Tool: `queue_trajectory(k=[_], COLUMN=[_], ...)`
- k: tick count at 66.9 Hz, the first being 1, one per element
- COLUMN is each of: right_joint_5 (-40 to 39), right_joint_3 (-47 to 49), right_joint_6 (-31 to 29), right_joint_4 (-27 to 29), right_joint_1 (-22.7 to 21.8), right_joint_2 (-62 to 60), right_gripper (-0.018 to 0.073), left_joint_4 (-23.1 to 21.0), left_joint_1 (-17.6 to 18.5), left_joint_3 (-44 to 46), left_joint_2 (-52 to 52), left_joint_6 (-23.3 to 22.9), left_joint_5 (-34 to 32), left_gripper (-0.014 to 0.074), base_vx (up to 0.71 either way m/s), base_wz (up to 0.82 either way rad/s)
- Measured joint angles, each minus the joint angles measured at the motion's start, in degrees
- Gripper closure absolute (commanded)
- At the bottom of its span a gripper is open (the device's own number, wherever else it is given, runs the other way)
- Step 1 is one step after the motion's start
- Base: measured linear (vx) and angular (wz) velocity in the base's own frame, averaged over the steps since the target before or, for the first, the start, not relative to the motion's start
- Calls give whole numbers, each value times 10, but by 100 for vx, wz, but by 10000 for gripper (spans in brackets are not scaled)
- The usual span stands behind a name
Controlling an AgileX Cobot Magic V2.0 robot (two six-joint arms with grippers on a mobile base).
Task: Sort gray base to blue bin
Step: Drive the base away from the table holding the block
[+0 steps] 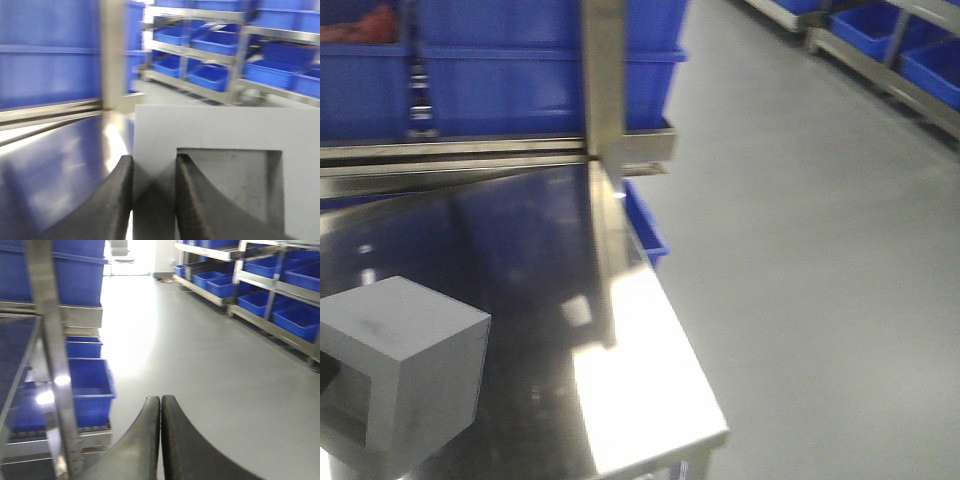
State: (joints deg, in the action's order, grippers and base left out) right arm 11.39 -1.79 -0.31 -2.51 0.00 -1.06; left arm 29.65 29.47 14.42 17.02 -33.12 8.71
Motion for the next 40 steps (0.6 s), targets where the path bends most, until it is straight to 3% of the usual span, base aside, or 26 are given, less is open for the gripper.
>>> queue_trajectory(k=[40], right_joint_5=[0], right_joint_3=[0], right_joint_6=[0], right_joint_4=[0], right_joint_1=[0], right_joint_2=[0], right_gripper=[564], left_joint_4=[0], left_joint_1=[0], left_joint_3=[0], left_joint_2=[0], left_joint_6=[0], left_joint_5=[0], left_gripper=[603], base_vx=[-9], base_wz=[-62])
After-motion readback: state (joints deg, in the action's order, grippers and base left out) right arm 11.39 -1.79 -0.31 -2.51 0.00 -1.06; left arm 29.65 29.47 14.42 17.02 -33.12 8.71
